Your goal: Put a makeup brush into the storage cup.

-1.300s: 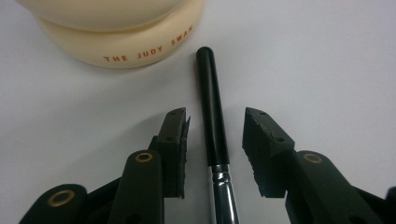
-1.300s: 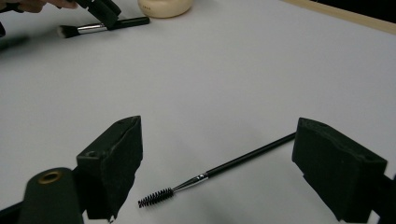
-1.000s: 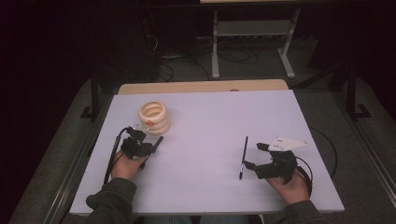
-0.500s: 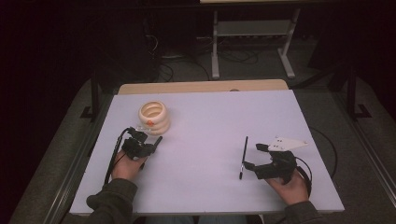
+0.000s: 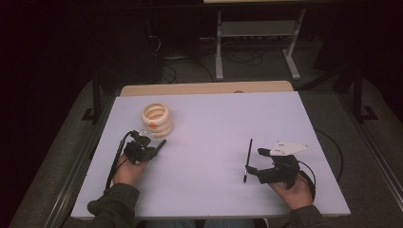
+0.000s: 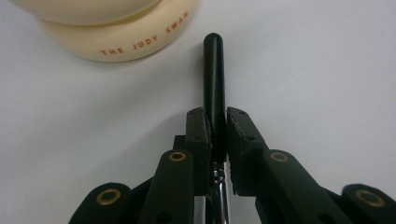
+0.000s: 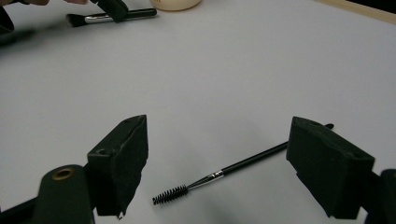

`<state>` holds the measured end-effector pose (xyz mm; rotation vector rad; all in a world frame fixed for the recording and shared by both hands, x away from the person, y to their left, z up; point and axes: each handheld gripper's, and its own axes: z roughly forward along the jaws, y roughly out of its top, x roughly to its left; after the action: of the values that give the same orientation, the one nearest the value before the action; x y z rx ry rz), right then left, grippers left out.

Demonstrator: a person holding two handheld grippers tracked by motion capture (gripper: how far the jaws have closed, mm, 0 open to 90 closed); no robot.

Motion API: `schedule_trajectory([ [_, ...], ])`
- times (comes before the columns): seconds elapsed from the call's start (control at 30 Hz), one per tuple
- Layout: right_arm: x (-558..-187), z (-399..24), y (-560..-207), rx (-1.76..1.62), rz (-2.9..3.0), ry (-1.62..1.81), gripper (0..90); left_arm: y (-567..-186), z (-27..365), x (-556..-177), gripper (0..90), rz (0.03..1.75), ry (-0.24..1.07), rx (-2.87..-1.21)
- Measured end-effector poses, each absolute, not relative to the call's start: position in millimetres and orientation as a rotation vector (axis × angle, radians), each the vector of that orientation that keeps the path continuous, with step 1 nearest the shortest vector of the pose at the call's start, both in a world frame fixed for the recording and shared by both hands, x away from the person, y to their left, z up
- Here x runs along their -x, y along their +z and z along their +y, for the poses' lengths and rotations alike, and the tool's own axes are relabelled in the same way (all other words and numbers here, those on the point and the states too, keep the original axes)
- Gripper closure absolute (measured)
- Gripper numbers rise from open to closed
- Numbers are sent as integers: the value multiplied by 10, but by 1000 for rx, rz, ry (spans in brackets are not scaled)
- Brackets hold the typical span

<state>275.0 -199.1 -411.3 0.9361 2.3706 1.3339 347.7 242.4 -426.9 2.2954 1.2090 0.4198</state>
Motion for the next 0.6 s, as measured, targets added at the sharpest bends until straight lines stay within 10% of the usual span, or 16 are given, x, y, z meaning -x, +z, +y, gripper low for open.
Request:
schedule_trajectory([
  [0.6,-2790,-1839,-3986,-872,2412,1297,173,-4059,2397,-3290,798,1026,335,-2328],
])
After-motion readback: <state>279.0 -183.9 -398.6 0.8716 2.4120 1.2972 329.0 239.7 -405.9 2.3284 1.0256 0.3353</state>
